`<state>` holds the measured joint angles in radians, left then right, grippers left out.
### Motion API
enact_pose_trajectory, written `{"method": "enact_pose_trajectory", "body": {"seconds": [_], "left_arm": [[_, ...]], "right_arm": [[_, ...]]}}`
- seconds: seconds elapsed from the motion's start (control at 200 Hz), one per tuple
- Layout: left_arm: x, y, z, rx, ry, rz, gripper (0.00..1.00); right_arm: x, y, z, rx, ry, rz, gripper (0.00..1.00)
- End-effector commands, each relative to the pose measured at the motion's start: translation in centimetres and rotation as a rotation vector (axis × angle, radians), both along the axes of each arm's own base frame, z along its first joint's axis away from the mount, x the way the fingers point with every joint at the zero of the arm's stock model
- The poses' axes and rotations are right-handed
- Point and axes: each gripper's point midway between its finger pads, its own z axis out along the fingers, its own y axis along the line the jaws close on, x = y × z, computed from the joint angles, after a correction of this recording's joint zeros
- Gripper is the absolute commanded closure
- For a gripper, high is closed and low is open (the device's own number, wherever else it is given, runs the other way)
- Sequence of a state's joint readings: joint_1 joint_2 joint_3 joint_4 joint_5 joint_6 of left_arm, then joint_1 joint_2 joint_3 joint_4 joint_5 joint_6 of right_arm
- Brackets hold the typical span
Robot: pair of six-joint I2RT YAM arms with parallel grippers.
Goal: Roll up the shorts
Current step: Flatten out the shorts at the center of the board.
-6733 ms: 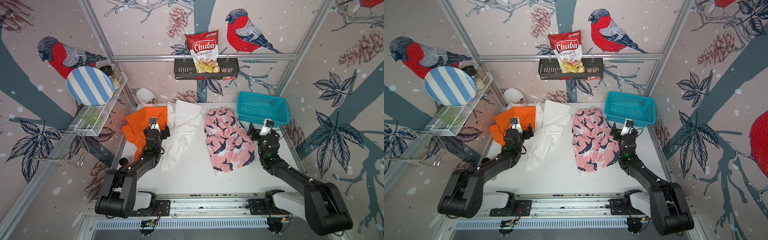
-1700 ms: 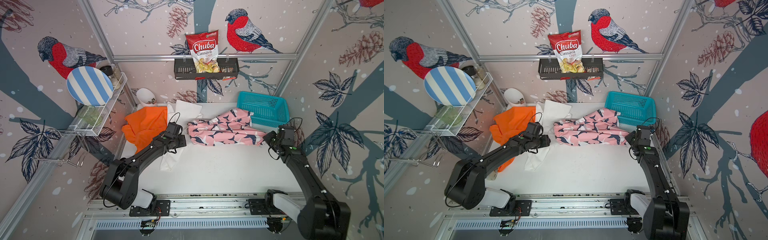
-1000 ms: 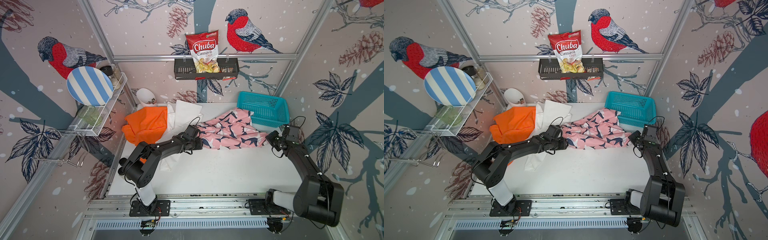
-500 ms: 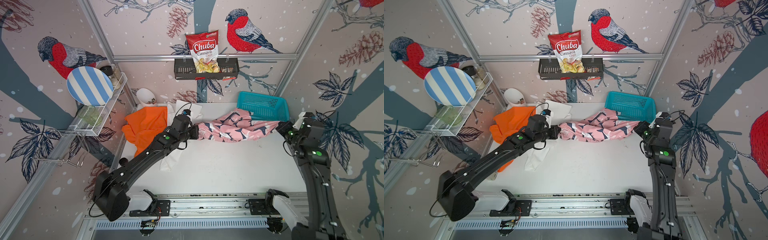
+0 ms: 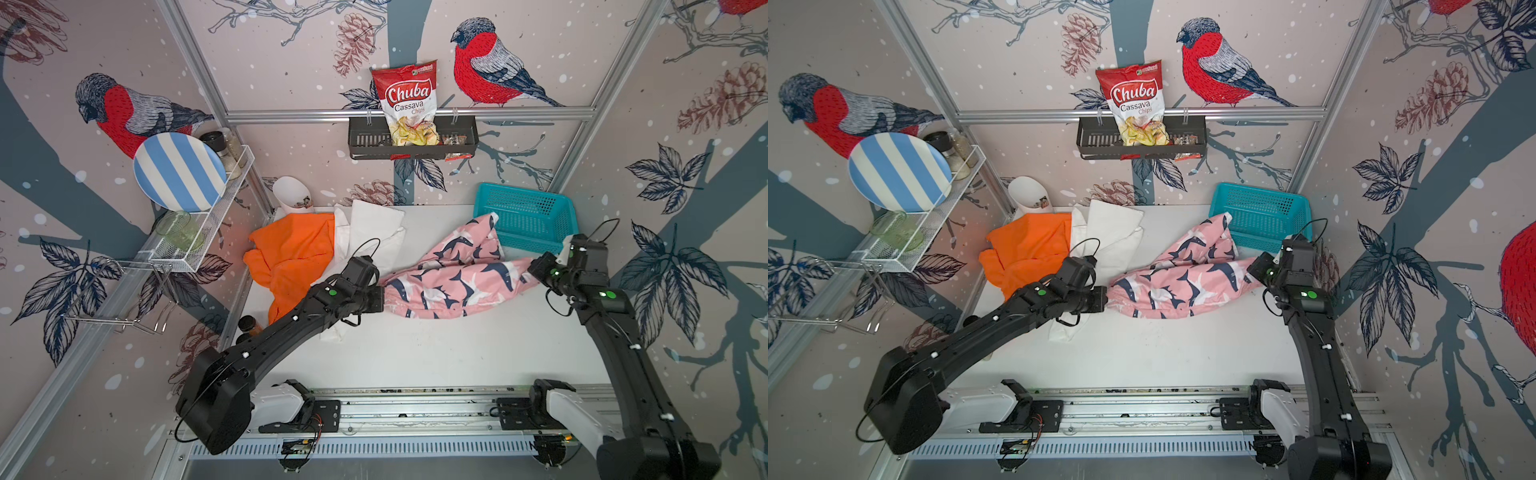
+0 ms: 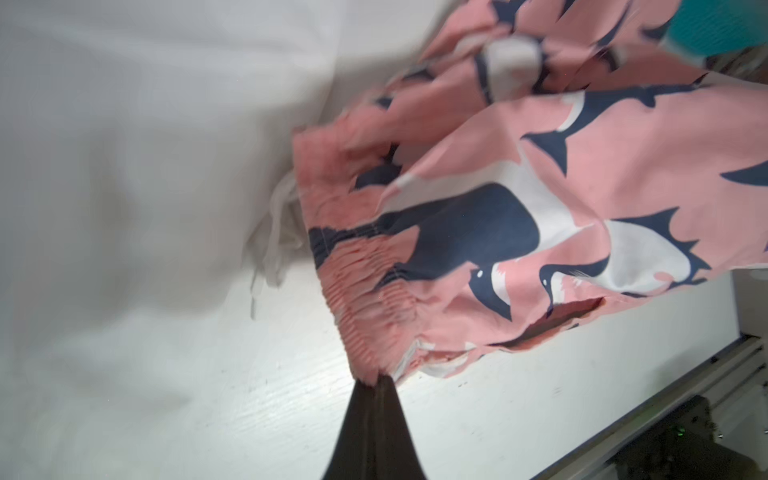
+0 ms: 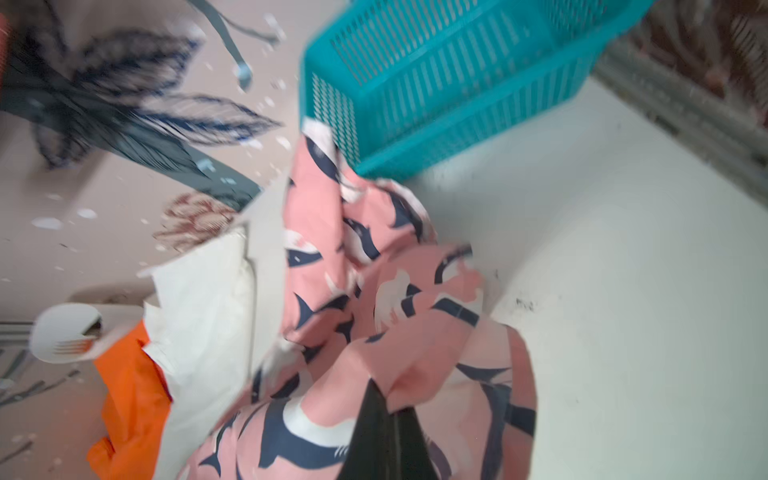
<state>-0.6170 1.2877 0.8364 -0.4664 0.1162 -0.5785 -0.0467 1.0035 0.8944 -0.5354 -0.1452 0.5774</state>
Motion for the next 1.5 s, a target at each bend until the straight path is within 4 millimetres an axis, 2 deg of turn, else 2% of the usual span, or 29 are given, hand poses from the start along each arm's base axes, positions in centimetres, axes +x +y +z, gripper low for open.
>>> {"method": "enact_pose_trajectory", "body": {"seconds": [0.0,0.045,0.125,0.165,0.315,0.435,0.58,0.785,0.97,1.07,1.116,1.326,1.416,1.496], "left_arm": [[-0.5,-0.6,-2.1,-0.049,0.045,0.008,1.00],[-0.6,-0.4,-2.6,-0.039,0.052,0.017,1.00],[-0.7,-0.1,-2.7,-0.037,0.052,0.031,0.87],[-0.8,-0.1,-2.6,-0.047,0.049,0.032,0.76],[-2.2,0.0,-2.8,-0.082,0.075,0.026,0.55],[-3.2,0.2,-3.9,-0.099,0.104,0.040,0.50],[-2.9,0.1,-4.5,-0.106,0.107,0.055,0.44],[-1.5,-1.5,-4.0,-0.159,0.072,0.035,0.41],[-0.8,-2.0,-5.4,-0.140,0.087,0.037,0.41],[-0.4,-2.1,-5.8,-0.134,0.087,0.040,0.48],[-0.2,-2.0,-5.9,-0.126,0.083,0.043,0.52],[0.3,-1.5,-5.6,-0.101,0.047,0.056,0.86],[0.3,-1.4,-5.5,-0.096,0.039,0.058,0.93],[0.4,-1.4,-5.5,-0.093,0.036,0.055,0.96]], "right_arm": [[0.4,-0.4,-3.1,-0.031,0.048,-0.002,0.99],[0.3,-0.4,-4.4,-0.039,0.078,-0.001,0.97],[0.1,-0.4,-5.3,-0.048,0.096,0.002,0.89],[0.0,-0.4,-5.5,-0.053,0.099,0.004,0.84],[-0.6,-0.2,-5.6,-0.058,0.095,0.010,0.54],[-1.1,0.0,-5.6,-0.057,0.102,0.007,0.42],[-1.8,-0.8,-5.4,-0.094,0.109,-0.046,0.28],[-3.0,-2.3,-5.2,-0.140,0.108,-0.118,0.22],[-4.1,-2.7,-6.3,-0.116,0.142,-0.172,0.19],[-4.5,-2.4,-7.3,-0.074,0.149,-0.186,0.18],[-4.6,-2.3,-7.7,-0.058,0.149,-0.190,0.18],[-5.9,-3.6,-10.6,0.000,0.197,-0.268,0.17],[-6.3,-4.3,-11.7,0.038,0.219,-0.304,0.20],[-6.2,-4.0,-12.1,0.074,0.217,-0.294,0.21]]}}
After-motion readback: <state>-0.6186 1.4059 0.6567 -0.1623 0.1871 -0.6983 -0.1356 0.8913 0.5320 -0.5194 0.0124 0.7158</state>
